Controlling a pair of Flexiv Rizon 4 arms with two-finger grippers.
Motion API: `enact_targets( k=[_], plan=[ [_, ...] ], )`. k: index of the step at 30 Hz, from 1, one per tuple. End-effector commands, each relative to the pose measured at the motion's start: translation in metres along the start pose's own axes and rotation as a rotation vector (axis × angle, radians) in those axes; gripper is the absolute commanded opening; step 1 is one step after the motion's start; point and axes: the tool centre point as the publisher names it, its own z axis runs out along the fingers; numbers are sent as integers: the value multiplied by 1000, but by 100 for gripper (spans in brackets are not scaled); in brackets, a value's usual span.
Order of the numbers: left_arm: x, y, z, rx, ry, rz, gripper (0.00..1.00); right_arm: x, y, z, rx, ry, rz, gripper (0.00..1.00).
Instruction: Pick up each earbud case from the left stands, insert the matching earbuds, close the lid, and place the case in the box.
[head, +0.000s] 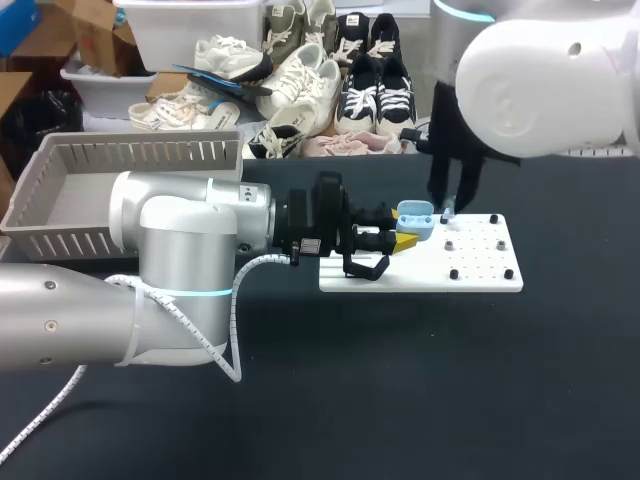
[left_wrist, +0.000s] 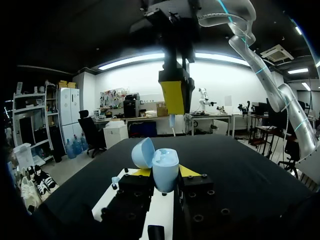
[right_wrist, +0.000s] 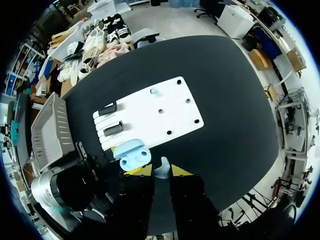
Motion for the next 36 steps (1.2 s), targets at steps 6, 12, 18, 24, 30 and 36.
enact_targets(
  k=[6,12,18,24,30,36],
  plan=[
    [1,0,0,0,-4,2,0,4,6,5,3,7,39,0],
    [1,0,0,0,-4,2,0,3,8,2,12,-5,73,0],
    [1,0,0,0,-4,2,0,1,15,4,22,-7,85,0],
    [1,0,0,0,-4,2,0,1,22,7,22,-3,86,0],
    [1,0,0,0,-4,2,0,1,25,8,33,-6,114,0],
    [1,0,0,0,-4,2,0,0,25,8,32,-3,124,0]
  ],
)
